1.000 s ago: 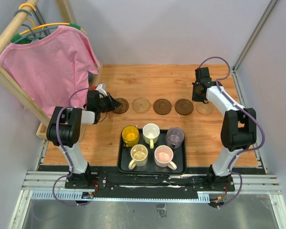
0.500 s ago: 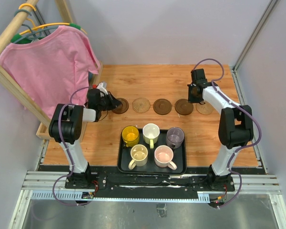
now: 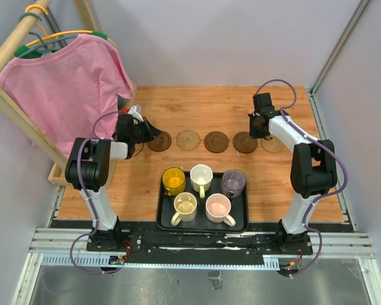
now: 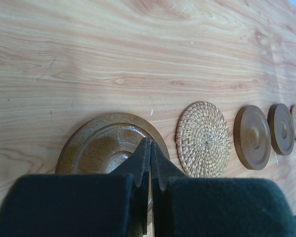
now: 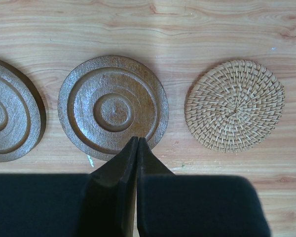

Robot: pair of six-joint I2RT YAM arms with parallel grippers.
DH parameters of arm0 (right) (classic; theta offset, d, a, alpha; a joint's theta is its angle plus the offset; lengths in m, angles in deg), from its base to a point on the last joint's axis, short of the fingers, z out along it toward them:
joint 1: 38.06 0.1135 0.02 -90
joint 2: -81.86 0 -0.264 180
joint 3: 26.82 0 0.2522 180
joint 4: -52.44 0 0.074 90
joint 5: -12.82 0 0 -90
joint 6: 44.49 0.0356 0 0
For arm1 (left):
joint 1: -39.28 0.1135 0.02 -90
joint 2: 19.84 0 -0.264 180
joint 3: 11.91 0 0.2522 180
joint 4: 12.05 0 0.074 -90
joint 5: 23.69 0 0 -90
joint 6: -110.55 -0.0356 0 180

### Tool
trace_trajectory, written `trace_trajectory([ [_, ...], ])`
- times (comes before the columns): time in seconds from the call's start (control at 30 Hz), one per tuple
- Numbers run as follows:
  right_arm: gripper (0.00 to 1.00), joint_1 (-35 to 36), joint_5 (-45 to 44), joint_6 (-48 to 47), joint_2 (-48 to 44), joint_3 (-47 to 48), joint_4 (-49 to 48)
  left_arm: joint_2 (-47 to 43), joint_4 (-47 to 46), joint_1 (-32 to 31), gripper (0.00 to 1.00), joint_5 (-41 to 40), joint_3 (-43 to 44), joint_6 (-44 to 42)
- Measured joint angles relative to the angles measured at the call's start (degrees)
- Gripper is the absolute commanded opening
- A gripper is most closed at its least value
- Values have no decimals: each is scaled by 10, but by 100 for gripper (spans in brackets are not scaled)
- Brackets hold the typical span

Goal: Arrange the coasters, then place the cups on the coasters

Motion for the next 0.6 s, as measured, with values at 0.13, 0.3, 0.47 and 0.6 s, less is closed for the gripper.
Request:
trace_trajectory([
  [0.13, 1, 0, 0, 0, 0, 0, 0, 0, 3, 0, 1, 0, 1, 0],
  [0.3, 1, 2, 0, 0, 0, -14, -1, -3, 3, 0, 1, 0, -14, -2],
  [0.47, 1, 2, -1, 0, -1, -25, -1, -21, 14, 0, 1, -4, -46, -6],
  [0.6, 1, 2, -2, 0, -6, -28, -1, -30, 26, 0, 0, -12, -54, -14],
])
